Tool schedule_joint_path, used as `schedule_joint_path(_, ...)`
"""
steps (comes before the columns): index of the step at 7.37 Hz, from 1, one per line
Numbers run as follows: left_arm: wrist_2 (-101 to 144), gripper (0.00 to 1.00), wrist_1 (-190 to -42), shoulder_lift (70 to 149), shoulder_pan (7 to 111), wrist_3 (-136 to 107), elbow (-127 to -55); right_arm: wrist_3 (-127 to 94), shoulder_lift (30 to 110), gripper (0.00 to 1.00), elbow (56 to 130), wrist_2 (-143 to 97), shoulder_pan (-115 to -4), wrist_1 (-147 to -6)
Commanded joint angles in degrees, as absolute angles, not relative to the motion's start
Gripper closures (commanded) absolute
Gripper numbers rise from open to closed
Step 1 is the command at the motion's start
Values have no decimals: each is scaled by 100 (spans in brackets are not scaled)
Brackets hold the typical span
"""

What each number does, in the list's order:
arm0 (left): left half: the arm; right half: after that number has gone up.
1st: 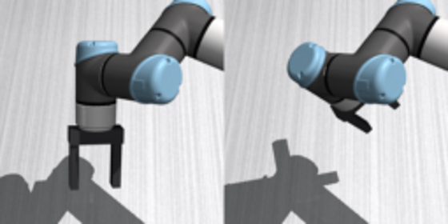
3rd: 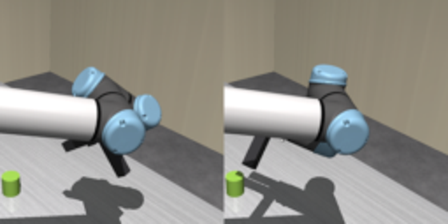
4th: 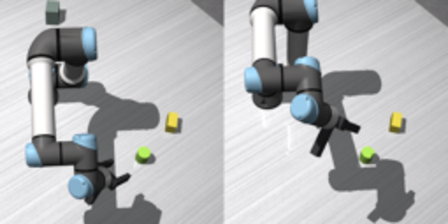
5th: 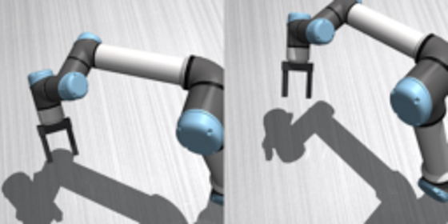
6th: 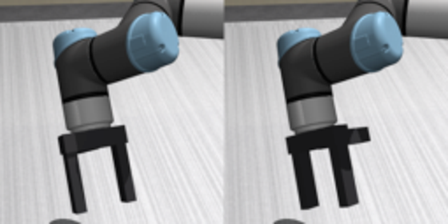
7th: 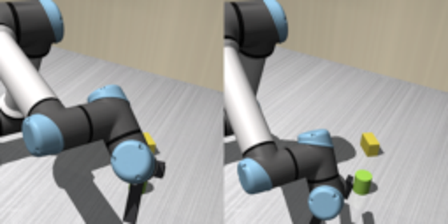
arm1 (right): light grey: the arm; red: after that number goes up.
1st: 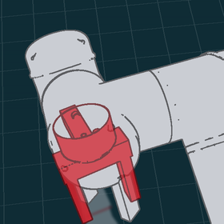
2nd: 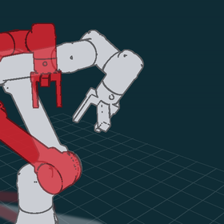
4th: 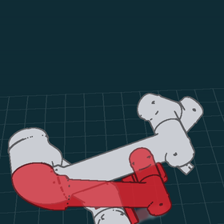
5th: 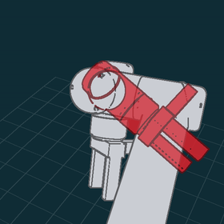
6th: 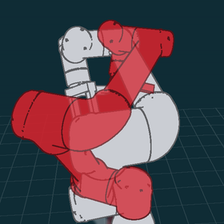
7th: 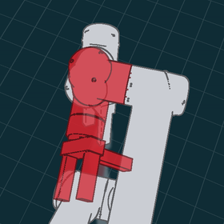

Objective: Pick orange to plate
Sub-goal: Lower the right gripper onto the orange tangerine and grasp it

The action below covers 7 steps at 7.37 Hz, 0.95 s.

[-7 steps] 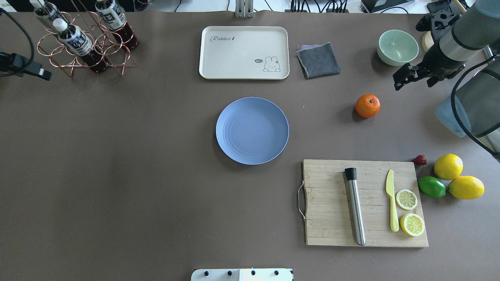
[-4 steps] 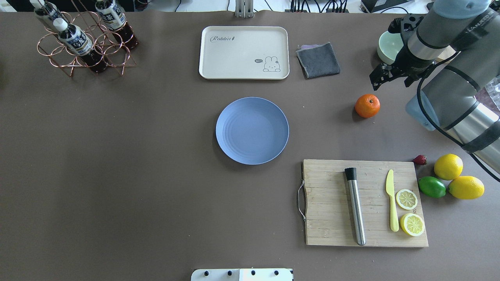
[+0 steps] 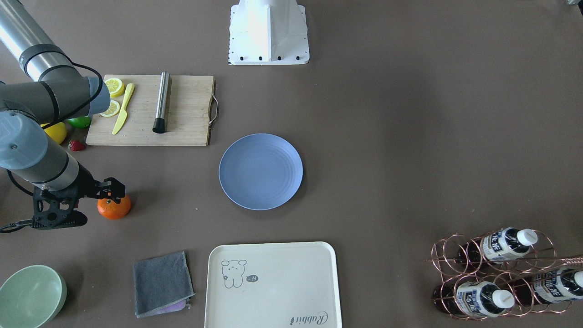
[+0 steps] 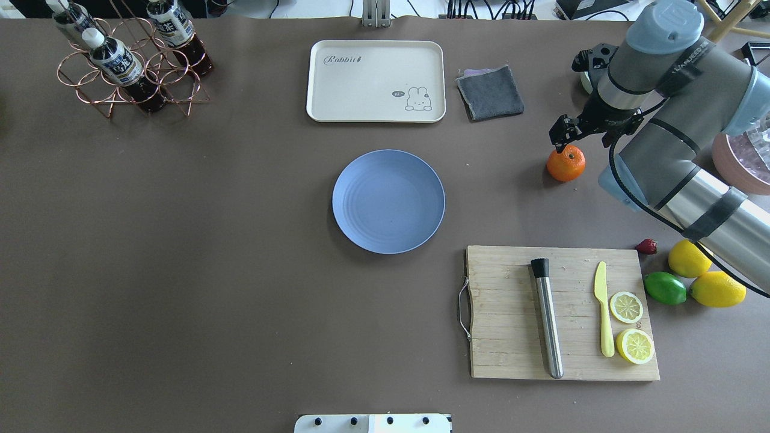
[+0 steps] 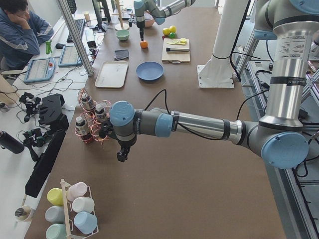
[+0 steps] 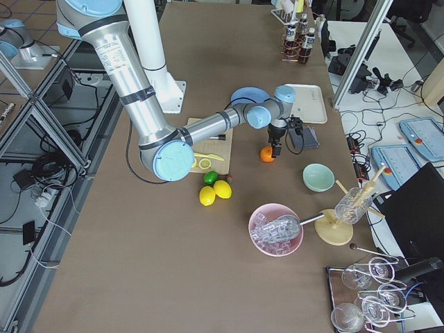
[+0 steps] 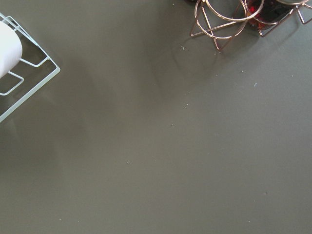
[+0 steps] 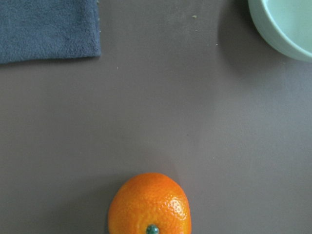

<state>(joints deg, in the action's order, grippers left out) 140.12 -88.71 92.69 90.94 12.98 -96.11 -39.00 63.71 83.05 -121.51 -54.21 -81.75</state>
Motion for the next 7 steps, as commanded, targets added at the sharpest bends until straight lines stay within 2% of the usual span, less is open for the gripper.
schedule_joint_path(1,14036,0,-8868,9255,9114,1310,-9668,-4333,6416,1,7989,-12129,-5204,-7498)
schedule_joint_path(7,14027,1,-8886,9202,9114,1318,-9659,-4351,6460,2,7972,-12032,-5098,-7497)
